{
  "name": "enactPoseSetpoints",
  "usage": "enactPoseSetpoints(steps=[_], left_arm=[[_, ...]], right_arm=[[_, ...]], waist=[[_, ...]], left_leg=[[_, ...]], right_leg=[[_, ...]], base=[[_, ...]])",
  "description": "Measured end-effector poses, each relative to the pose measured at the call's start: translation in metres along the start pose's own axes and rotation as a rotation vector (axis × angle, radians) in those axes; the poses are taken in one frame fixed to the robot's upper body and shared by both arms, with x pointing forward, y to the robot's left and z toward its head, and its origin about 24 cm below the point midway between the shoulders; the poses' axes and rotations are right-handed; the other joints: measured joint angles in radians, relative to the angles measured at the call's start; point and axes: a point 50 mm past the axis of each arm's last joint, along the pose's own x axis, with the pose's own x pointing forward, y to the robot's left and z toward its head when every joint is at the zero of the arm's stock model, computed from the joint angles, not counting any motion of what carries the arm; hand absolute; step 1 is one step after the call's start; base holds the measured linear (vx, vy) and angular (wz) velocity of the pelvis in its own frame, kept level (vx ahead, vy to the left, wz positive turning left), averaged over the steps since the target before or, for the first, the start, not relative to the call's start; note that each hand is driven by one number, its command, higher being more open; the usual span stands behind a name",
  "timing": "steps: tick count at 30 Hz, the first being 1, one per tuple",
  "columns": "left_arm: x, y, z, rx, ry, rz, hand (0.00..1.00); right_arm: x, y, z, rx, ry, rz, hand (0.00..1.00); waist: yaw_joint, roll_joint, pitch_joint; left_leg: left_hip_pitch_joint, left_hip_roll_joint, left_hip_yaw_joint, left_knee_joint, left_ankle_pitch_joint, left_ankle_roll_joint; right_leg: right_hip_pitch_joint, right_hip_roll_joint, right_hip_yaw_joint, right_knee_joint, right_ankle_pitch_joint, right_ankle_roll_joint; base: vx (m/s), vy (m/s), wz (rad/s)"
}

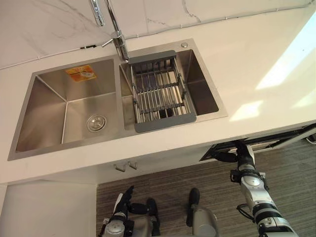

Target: Walk over to the sink, pick up the cup, carry it to the dishwasher, place the cup inside the dishwasher, then close the dishwasher door

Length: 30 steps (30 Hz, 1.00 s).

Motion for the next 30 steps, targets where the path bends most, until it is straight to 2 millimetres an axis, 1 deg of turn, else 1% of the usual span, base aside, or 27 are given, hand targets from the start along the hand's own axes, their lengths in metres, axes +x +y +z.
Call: enactPoseSetpoints(steps=[4,6,8,12,14,15,18,21,22,24,25,26,29,30], left_arm=[[0.000,-0.001,0.001,-0.002,-0.002,-0.003,1.00],[0.000,-0.002,0.001,-0.003,-0.002,-0.003,1.00],[0.000,-0.002,0.001,-0.003,0.000,-0.003,1.00],[0.000,-0.002,-0.001,-0.003,0.009,-0.002,1.00],[0.000,0.000,-0.002,-0.011,0.015,0.008,1.00],[-0.001,0.003,-0.005,-0.015,0.025,0.018,1.00],[-0.002,0.008,-0.008,-0.022,0.038,0.033,1.00],[-0.004,0.011,-0.013,-0.017,0.054,0.040,1.00],[-0.004,0.011,-0.013,-0.016,0.054,0.041,1.00],[-0.004,0.013,-0.013,-0.013,0.055,0.045,1.00],[-0.005,0.014,-0.014,-0.013,0.059,0.047,1.00],[-0.006,0.016,-0.017,-0.015,0.068,0.053,1.00],[-0.008,0.019,-0.023,-0.038,0.084,0.073,1.00],[-0.009,0.020,-0.023,-0.042,0.085,0.077,1.00]], right_arm=[[-0.019,0.002,-0.011,-0.033,-0.011,0.055,1.00],[-0.036,0.011,-0.020,-0.012,-0.015,0.105,1.00],[-0.047,0.019,-0.023,0.029,-0.019,0.133,1.00],[-0.056,0.025,-0.030,0.096,0.000,0.120,1.00],[-0.062,0.029,-0.036,0.115,0.019,0.120,1.00],[-0.066,0.034,-0.042,0.123,0.037,0.121,1.00],[-0.076,0.038,-0.054,0.122,0.068,0.121,1.00],[-0.086,0.047,-0.081,0.097,0.175,0.138,1.00],[-0.088,0.049,-0.088,0.088,0.202,0.142,1.00],[-0.095,0.056,-0.108,0.083,0.302,0.156,1.00],[-0.097,0.057,-0.112,0.083,0.325,0.159,1.00],[-0.103,0.060,-0.124,0.089,0.383,0.160,1.00],[-0.112,0.059,-0.138,0.106,0.459,0.142,1.00],[-0.112,0.058,-0.140,0.106,0.469,0.139,1.00]], waist=[[-0.003,-0.001,0.001],[-0.004,-0.002,0.001],[-0.009,-0.003,0.001],[-0.010,-0.009,-0.003],[-0.009,-0.018,-0.009],[-0.009,-0.030,-0.021],[-0.008,-0.050,-0.038],[0.001,-0.067,-0.075],[0.006,-0.069,-0.078],[0.012,-0.071,-0.084],[0.013,-0.070,-0.089],[0.012,-0.068,-0.095],[0.013,-0.069,-0.102],[0.013,-0.069,-0.103]], left_leg=[[0.016,0.008,-0.024,-0.005,0.000,-0.005],[0.034,0.009,-0.037,-0.007,-0.003,-0.009],[0.041,0.010,-0.050,-0.011,-0.004,-0.010],[0.055,0.011,-0.055,-0.021,-0.007,-0.016],[0.065,0.015,-0.056,-0.024,-0.008,-0.018],[0.070,0.018,-0.057,-0.029,-0.008,-0.019],[0.084,0.022,-0.060,-0.035,-0.008,-0.021],[0.094,0.023,-0.071,-0.039,-0.011,-0.026],[0.097,0.023,-0.074,-0.038,-0.011,-0.026],[0.111,0.020,-0.084,-0.039,-0.011,-0.026],[0.111,0.020,-0.086,-0.039,-0.011,-0.026],[0.115,0.019,-0.093,-0.040,-0.011,-0.026],[0.123,0.018,-0.107,-0.042,-0.012,-0.027],[0.123,0.017,-0.108,-0.044,-0.012,-0.027]], right_leg=[[0.026,0.009,-0.021,0.000,-0.009,-0.003],[0.051,0.010,-0.033,-0.001,-0.023,0.003],[0.067,0.010,-0.047,-0.006,-0.029,0.008],[0.086,0.012,-0.054,-0.021,-0.030,0.008],[0.101,0.015,-0.057,-0.032,-0.029,0.008],[0.107,0.020,-0.058,-0.036,-0.029,0.008],[0.125,0.026,-0.065,-0.051,-0.026,0.003],[0.148,0.035,-0.075,-0.071,-0.025,0.004],[0.154,0.035,-0.076,-0.075,-0.025,0.004],[0.180,0.036,-0.079,-0.088,-0.024,0.006],[0.182,0.036,-0.081,-0.091,-0.024,0.007],[0.193,0.036,-0.087,-0.099,-0.023,0.008],[0.211,0.036,-0.097,-0.101,-0.023,0.008],[0.211,0.037,-0.098,-0.102,-0.023,0.008]], base=[[0.04,-0.043,0.12],[0.01,-0.017,0.16],[0.00,-0.011,0.18],[0.01,-0.002,0.05],[0.05,-0.011,0.01],[0.06,-0.022,0.01],[0.07,-0.024,0.04],[0.07,-0.023,0.09],[0.06,-0.010,0.10],[0.03,-0.001,0.14],[0.02,-0.001,0.13],[0.01,-0.004,0.12],[0.00,-0.003,0.14],[-0.04,0.004,0.10]])
